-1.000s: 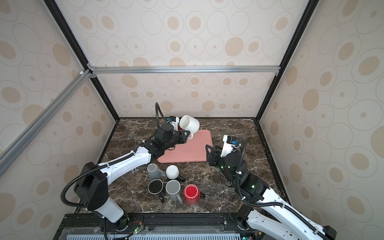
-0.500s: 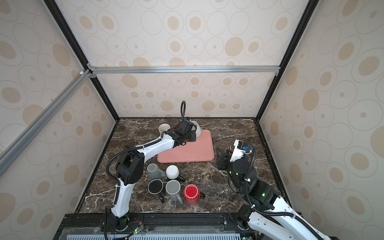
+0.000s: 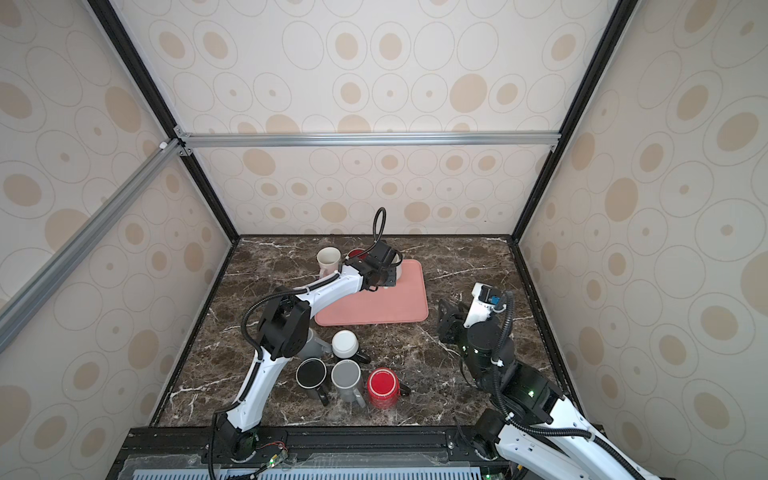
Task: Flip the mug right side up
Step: 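Carry the upright small white mug onto the tray with the left gripper while right withdraws, then open the left gripper and raise it off the small white mug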
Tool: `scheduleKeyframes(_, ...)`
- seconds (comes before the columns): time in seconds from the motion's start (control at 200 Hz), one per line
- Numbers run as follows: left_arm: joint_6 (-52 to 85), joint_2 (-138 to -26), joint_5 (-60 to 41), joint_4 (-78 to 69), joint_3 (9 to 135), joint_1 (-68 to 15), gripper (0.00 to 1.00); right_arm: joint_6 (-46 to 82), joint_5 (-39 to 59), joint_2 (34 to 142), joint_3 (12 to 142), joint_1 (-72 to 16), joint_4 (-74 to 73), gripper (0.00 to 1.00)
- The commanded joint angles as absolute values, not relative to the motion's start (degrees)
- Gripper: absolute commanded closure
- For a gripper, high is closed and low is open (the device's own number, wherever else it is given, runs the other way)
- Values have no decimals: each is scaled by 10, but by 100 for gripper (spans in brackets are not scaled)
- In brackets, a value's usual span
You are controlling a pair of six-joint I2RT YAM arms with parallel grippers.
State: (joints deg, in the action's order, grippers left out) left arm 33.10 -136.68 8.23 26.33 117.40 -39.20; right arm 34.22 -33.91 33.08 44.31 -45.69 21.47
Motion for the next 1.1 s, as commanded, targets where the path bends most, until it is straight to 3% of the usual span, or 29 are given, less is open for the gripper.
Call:
scheduleKeyframes(0.0,322,-1369,106,263,1237,-387,100,343,-353,320,436,-460,226,47)
scheduleKeyframes(0.655,330,-1390,143,292,1251,-374,100,348,-356,315,430,-460,231,46)
scheduleKeyframes(0.835,332,-1384,140,279,1237,-373,77,348,-354,316,429,-459,232,46)
scheduleKeyframes(1.095,337,-1376,133,265,1227,-372,68,351,-353,313,429,-459,235,46)
